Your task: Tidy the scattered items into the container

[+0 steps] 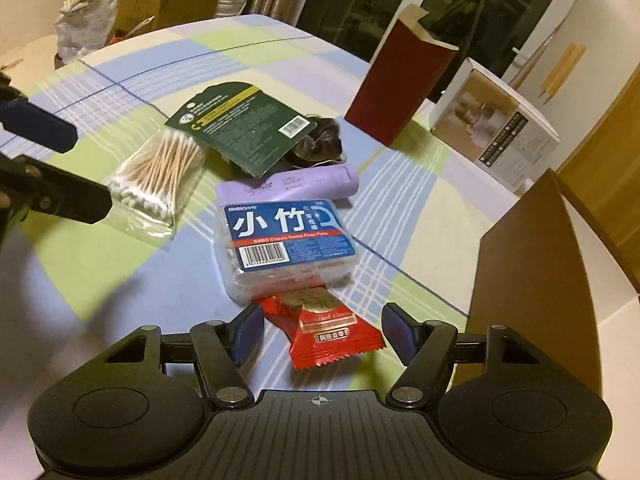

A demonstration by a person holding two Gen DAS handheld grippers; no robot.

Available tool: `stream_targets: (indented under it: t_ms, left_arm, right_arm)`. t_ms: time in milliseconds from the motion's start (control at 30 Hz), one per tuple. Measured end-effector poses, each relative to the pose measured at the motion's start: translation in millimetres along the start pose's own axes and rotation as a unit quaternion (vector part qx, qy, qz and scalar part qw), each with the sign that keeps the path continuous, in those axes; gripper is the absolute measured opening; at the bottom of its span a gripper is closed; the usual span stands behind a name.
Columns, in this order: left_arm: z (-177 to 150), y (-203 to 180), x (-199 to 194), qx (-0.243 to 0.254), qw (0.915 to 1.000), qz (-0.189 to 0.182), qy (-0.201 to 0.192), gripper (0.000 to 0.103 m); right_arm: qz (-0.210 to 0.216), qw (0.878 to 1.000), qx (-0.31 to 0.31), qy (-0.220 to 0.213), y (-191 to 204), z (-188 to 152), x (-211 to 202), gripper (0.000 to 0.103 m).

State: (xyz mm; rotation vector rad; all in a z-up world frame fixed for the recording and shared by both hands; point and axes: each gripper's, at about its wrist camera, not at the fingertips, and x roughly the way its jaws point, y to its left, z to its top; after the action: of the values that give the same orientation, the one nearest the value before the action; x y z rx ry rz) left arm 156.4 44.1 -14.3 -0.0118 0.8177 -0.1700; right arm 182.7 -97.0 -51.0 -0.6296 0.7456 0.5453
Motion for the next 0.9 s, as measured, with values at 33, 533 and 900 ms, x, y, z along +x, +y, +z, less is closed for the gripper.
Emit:
stream_targets:
  t_ms: [33, 533, 900]
  left_arm:
    - [0.2, -0.6, 0.9, 0.001, 1.0000, -0.001, 0.001, 0.057]
    - [0.0, -13.5, 12.3, 0.015, 0.9998, -0.006, 0.008, 0.057]
    - [10.8, -26.2, 27.7, 0.042, 0.9987, -0.028, -0.004, 0.057]
  right_arm:
    - [-0.002, 1.000, -0.001, 0.002, -0.3, -0.6, 0.9, 0.062]
    - [-0.006, 0.999, 0.044, -0.005, -2.5, -16.8, -27.4, 0.048]
    - [-0.026, 0.999, 0.038, -0.003, 13.1, -39.3, -62.6, 0.048]
